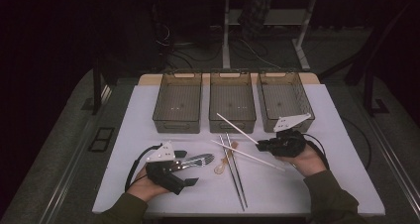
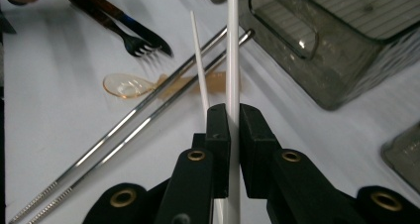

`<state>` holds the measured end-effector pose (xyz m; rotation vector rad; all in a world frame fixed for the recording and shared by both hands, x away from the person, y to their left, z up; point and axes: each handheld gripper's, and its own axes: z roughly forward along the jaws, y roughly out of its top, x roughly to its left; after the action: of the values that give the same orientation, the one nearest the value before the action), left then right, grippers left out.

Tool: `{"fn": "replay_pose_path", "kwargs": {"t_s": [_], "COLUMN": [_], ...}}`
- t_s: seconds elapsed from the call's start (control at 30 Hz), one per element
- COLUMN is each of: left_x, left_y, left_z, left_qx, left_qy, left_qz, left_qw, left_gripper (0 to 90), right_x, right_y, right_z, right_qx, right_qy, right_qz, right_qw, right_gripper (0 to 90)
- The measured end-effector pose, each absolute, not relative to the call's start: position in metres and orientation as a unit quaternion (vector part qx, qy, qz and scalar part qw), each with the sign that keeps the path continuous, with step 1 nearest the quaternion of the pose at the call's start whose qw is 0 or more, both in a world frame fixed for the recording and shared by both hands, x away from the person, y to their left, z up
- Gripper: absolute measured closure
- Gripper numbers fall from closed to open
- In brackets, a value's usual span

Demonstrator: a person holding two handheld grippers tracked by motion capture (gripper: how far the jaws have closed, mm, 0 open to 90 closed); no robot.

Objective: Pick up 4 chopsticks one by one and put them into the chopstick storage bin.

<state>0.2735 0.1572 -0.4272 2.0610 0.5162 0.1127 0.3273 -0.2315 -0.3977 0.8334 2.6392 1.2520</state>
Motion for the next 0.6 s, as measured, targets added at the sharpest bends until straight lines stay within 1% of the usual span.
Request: {"fn": "replay_pose_path", "kwargs": {"t_s": [0.6], "left_x": [0.272], "left_y": [0.156], "left_z": [-0.426], "left_qx": [0.843], "left_qy": [0.211], "left_qz": [0.044], "left_qw": [0.493], "left_gripper": [0.4], "right_x": [0.333], "right_y": [-0.205], "right_z": [-0.379], "right_qx": [0.29], "right_qy": [0.854], "right_qz": [0.425], "right_qw": [0.08], "right_gripper": [83.2]}}
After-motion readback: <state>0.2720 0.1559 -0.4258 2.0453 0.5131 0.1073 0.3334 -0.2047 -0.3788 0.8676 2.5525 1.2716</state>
